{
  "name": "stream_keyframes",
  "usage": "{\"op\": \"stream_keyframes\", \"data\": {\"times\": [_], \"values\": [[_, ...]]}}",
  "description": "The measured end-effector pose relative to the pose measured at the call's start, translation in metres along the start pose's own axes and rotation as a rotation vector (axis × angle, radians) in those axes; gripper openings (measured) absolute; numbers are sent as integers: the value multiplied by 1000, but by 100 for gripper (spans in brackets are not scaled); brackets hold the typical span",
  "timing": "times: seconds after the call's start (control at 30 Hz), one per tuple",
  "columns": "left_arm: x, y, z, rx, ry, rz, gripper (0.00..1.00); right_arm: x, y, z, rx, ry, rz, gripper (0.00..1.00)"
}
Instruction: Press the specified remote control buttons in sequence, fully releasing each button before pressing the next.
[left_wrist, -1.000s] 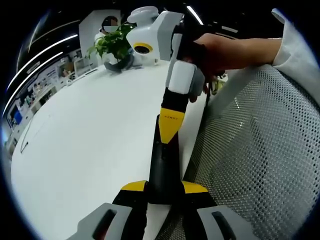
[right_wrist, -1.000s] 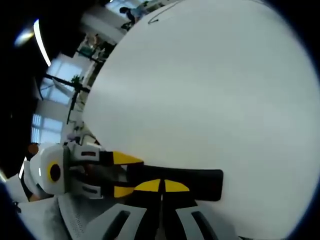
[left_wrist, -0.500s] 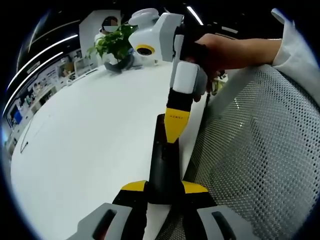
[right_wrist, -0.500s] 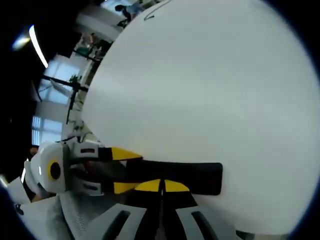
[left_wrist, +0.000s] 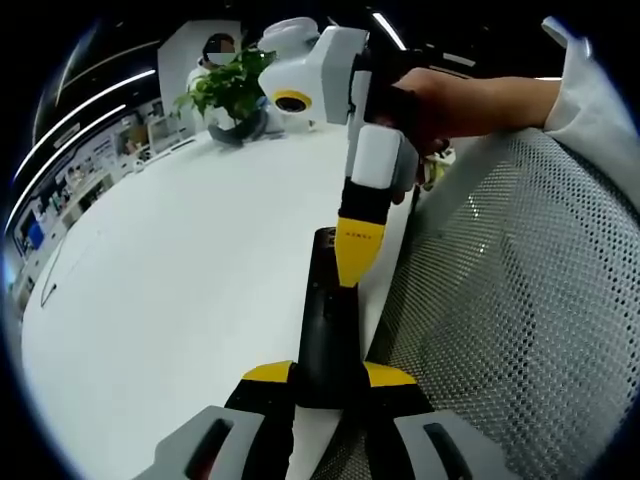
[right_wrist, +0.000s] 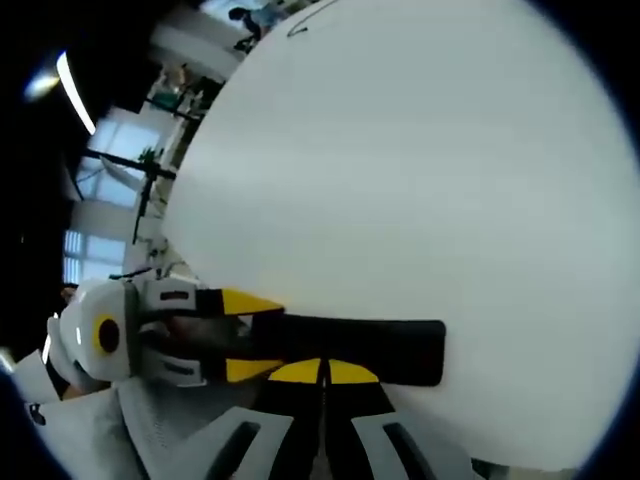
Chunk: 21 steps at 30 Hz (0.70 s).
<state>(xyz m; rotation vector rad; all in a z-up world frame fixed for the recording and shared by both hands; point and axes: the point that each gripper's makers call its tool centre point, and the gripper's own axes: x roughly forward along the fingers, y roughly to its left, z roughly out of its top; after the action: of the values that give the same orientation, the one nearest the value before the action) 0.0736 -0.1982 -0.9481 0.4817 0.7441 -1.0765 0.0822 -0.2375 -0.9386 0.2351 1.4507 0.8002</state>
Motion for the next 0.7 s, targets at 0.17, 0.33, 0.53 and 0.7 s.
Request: {"op": "stream_keyframes", "data": {"times": [0.17, 0.33, 0.53, 0.7], "values": [[0, 0, 0, 1, 0, 1, 25, 1, -1, -1, -38, 6, -16, 0], [0, 0, 0, 4, -1, 0, 25, 2, -2, -2, -61, 14, -30, 0], [0, 0, 0, 4, -1, 0, 25, 3, -2, -2, -61, 18, -33, 0], [0, 0, 0, 1, -1, 1, 25, 3, -2, -2, -56, 17, -27, 0]]}}
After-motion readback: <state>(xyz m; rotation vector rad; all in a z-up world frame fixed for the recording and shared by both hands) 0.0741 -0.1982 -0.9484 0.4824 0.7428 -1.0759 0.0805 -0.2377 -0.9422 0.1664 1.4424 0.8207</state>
